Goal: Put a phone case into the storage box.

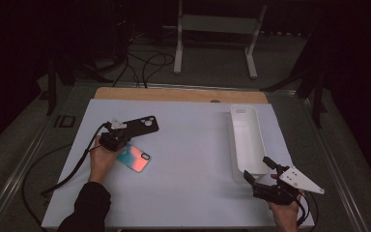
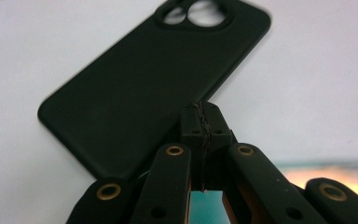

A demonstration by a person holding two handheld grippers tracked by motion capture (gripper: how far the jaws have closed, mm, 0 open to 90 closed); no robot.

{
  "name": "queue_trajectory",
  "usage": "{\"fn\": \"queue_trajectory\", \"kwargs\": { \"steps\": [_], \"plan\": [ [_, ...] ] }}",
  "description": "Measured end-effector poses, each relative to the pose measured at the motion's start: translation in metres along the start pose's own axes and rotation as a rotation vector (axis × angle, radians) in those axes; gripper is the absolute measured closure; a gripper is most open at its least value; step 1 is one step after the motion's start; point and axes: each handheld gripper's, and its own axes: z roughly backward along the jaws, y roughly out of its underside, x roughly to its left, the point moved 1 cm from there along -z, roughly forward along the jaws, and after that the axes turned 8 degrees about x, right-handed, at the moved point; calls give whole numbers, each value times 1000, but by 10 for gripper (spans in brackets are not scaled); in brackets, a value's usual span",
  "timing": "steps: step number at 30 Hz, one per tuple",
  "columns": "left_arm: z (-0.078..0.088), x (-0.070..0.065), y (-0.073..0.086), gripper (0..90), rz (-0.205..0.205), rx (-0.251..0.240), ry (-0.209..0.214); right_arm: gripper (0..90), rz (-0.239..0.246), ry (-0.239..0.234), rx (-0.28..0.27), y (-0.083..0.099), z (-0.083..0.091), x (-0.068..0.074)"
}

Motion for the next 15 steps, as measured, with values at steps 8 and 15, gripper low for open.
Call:
{"fn": "queue_trajectory", "kwargs": {
  "steps": [8, 15],
  "plan": [
    [6, 7, 11, 900, 28, 2, -10, 117, 3, 3, 3, 0, 0, 1],
    [20, 19, 29, 899, 57, 29, -23, 117, 1, 4, 4, 0, 0, 0]
  ]
}}
